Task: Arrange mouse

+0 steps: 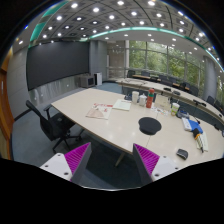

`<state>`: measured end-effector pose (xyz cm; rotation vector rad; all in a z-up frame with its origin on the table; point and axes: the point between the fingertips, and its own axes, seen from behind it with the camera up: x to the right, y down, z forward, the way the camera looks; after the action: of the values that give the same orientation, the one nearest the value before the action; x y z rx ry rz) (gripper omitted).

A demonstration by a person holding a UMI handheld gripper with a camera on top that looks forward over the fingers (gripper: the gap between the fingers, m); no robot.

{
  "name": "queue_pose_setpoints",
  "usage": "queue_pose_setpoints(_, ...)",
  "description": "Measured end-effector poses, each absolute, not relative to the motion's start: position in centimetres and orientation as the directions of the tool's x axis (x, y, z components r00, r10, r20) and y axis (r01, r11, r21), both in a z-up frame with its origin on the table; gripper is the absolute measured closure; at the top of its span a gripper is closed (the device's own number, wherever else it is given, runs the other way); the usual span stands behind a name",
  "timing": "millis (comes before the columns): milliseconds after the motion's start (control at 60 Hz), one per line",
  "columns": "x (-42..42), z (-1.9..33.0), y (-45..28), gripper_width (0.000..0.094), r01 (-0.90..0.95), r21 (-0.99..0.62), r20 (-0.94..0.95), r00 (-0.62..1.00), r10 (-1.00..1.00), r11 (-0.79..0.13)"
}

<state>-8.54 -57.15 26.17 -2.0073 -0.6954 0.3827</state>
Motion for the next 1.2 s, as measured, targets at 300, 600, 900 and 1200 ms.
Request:
queue_pose_setpoints(300, 0.3, 19.2, -53.8, 0.0085, 0.301, -0.823, 0.014, 0.858, 0.513, -0.482)
queue_pose_setpoints(600, 17.1, 9.3, -45.0, 0.0083, 0.216, -0.771, 0.078, 0.965, 0.249, -0.599)
queue_pose_setpoints(900, 27.3, 4.5, -30.2, 0.0086, 0.199, -0.807, 0.150, 0.980, 0.134, -0.555)
queue_pose_setpoints(1200, 29.2, -0.1, -23.6, 0.0085, 0.216, -0.780, 0.151, 0.976, 0.158, -0.588)
